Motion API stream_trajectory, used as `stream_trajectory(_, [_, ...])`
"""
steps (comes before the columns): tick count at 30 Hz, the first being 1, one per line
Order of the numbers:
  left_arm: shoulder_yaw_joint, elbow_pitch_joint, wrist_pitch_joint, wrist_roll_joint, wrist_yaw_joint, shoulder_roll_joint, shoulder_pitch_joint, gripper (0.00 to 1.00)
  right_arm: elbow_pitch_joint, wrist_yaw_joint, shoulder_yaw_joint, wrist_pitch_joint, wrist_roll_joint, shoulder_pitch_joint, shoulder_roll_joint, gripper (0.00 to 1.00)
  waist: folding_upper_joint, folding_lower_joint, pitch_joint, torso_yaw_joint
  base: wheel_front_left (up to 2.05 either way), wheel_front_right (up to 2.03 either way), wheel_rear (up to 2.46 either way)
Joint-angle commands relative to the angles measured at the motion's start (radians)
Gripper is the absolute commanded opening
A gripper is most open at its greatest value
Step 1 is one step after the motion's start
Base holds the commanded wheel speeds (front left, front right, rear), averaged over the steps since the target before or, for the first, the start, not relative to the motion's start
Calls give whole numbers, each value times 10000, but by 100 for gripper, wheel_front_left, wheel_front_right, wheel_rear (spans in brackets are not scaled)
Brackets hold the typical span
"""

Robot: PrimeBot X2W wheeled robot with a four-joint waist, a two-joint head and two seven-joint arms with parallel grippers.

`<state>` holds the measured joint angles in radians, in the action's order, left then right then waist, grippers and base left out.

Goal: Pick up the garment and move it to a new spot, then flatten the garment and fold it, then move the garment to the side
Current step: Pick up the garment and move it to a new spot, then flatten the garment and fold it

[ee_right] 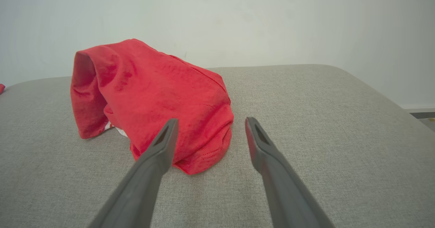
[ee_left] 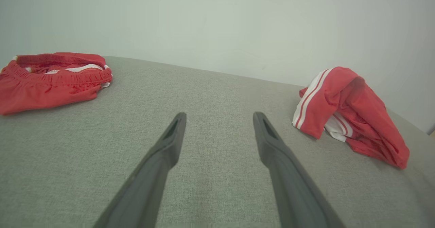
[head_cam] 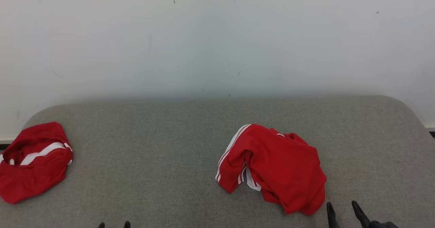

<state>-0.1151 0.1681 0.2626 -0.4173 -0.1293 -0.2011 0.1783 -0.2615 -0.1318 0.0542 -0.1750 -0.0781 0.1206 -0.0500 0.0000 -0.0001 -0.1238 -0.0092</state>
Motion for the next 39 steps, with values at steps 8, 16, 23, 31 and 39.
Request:
stream_trajectory(8, [-219, 368, 37, -63, -11, -118, -295, 100, 141, 21, -19, 101, 82, -138, -7, 100, 0, 1, 57, -5, 0, 0, 0])
stream_trajectory(16, [-260, 511, 37, -72, -11, -138, -377, 100, 164, 21, -89, 113, 83, -171, -7, 100, 0, 1, 64, -13, 0, 0, 0])
stream_trajectory(23, [-470, 584, 37, -120, -10, -130, -445, 100, 119, 21, -178, 113, -16, -265, -7, 100, 0, 1, 80, -173, 0, 0, 0])
stream_trajectory(31, [-1642, 1361, -342, -257, 2, -401, -1439, 100, 246, 21, -297, 221, 102, -386, -10, 100, 0, 1, 227, -645, 0, 0, 0])
stream_trajectory(39, [-2666, 2757, -968, -502, 2, -200, -3402, 100, 457, 21, -508, 398, 195, -502, -5, 100, 0, 1, 562, -1907, 0, 0, 0])
